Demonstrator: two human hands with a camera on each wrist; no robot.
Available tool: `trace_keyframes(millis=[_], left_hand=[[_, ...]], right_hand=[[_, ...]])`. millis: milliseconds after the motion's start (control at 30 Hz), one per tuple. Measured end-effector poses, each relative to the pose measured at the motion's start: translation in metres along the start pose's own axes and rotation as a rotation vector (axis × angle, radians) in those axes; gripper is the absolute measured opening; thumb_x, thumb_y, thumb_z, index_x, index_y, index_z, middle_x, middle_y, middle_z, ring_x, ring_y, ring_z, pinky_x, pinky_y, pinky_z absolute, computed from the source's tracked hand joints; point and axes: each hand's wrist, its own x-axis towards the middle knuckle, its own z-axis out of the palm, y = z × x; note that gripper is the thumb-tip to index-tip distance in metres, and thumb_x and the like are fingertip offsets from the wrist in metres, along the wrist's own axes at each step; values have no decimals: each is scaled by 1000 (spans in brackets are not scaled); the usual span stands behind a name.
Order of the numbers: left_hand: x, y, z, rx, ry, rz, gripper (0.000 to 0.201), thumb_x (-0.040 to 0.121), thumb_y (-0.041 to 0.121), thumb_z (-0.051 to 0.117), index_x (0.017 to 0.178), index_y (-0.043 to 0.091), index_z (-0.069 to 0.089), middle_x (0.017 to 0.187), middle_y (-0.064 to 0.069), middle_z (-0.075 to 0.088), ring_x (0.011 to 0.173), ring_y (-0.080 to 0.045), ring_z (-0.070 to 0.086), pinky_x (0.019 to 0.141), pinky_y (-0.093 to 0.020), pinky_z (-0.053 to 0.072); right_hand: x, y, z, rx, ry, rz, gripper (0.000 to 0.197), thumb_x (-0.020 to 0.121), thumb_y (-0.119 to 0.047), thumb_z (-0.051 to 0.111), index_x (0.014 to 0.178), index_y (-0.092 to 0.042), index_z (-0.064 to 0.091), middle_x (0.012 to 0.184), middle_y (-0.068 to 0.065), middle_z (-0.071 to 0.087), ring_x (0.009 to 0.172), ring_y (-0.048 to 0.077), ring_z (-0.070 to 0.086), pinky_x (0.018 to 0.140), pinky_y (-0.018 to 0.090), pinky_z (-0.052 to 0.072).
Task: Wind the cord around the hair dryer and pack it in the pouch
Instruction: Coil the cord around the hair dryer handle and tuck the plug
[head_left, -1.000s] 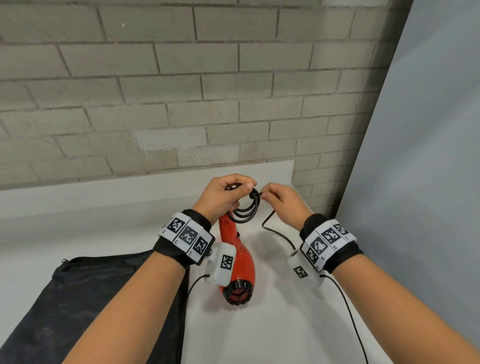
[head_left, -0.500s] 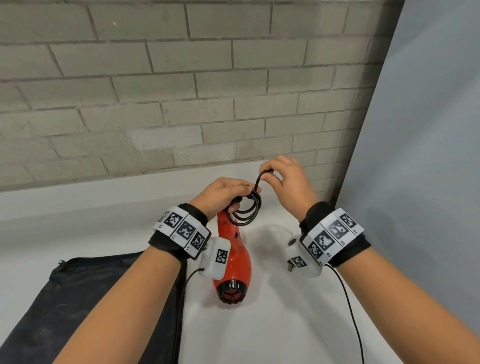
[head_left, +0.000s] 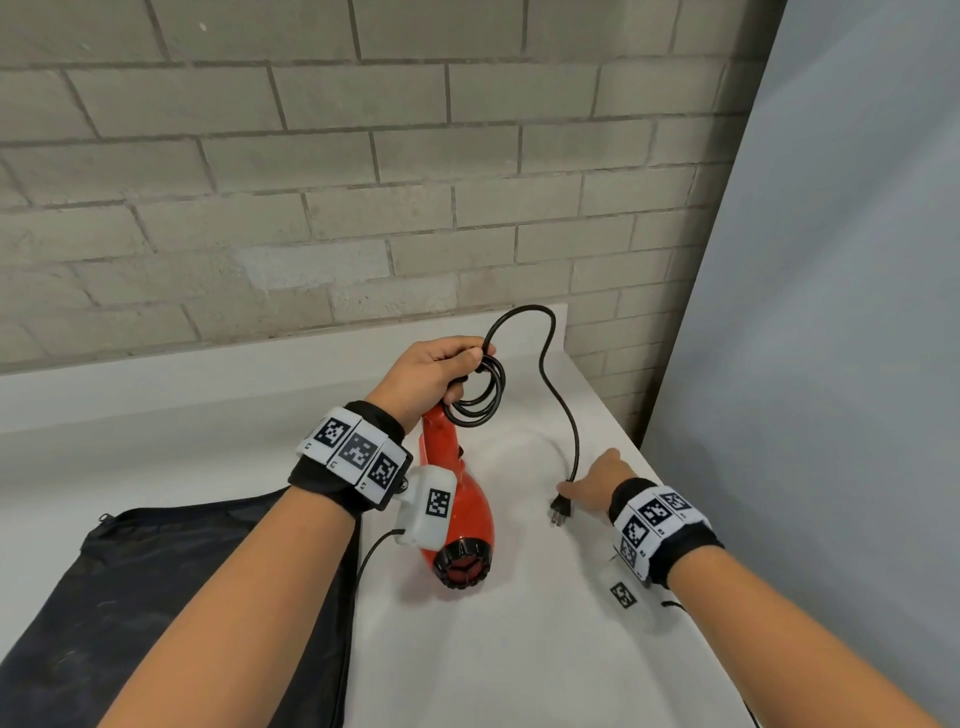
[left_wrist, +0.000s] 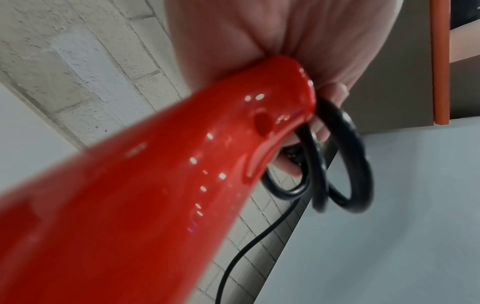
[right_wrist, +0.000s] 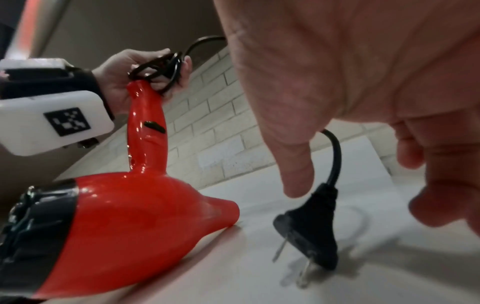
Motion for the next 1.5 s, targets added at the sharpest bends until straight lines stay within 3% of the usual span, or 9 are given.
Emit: trace_keyframes(millis=[167, 300, 433, 567, 700, 900, 1100, 1367, 1500], left_hand=[[1, 0, 2, -16, -16, 20, 21, 94, 9, 43, 106, 11, 59, 70, 1, 43, 33, -1, 35, 36, -8, 27], [2, -1, 4, -19, -13, 46, 20, 94, 9, 42, 102, 15, 60, 74, -1, 44, 34, 0, 34, 40, -8, 29], [4, -3, 5, -17, -4, 59, 20, 94, 11, 43, 99, 18, 61, 74, -6, 40, 35, 0, 34, 40, -8, 29], [6, -5, 8, -31, 22, 76, 22, 94, 12, 43, 94, 24, 62, 83, -14, 40, 36, -1, 33, 40, -9, 28], [6, -6, 12, -33, 55, 102, 24, 94, 14, 42, 91, 29, 61, 84, -13, 42, 37, -1, 35, 41, -10, 30], [5, -7, 6, -18, 41, 120, 25, 94, 14, 42, 93, 30, 61, 74, -2, 46, 42, -1, 39, 45, -10, 31], [2, 0, -8, -96, -6, 102, 22, 94, 13, 42, 100, 19, 63, 73, 4, 50, 46, -2, 40, 52, -12, 36], [2, 21, -8, -321, -65, 133, 29, 96, 14, 33, 116, 6, 53, 56, 13, 62, 45, -2, 39, 53, -15, 46], [-1, 17, -6, -372, -81, 104, 30, 96, 18, 33, 116, 10, 54, 63, 14, 64, 47, -1, 42, 51, -12, 43]], right_hand=[[15, -2, 9, 104, 28, -20, 77, 83, -37, 61, 136, 2, 21, 129, 18, 51, 117, 33, 51, 93, 35, 44], [20, -5, 4, 126, -63, -110, 8, 90, -18, 50, 86, -11, 49, 87, 10, 55, 67, 21, 55, 62, 29, 51], [18, -20, -13, 367, -76, -176, 23, 91, -5, 46, 67, -8, 48, 72, 10, 53, 73, 28, 58, 66, 34, 57], [-9, -41, -50, 889, -72, -380, 26, 91, 3, 46, 66, -6, 48, 74, 10, 50, 66, 20, 55, 46, 15, 53], [-42, -49, -82, 1202, -113, -602, 23, 86, 9, 50, 71, -8, 49, 76, 8, 54, 63, 14, 65, 59, 15, 57], [-60, -53, -77, 1193, -2, -800, 28, 81, 13, 53, 72, -13, 49, 78, 4, 61, 72, 12, 64, 70, 25, 56], [-59, -59, -69, 1396, -224, -982, 57, 46, -44, 86, 81, -16, 50, 73, -8, 70, 86, 13, 70, 84, 30, 55], [-69, -86, -57, 1270, -248, -1090, 51, 54, -33, 84, 80, -7, 48, 72, -4, 67, 82, 17, 70, 76, 27, 57], [-72, -86, -61, 1211, -113, -1081, 27, 66, 0, 73, 76, -9, 50, 67, -6, 69, 71, 9, 68, 69, 21, 56]])
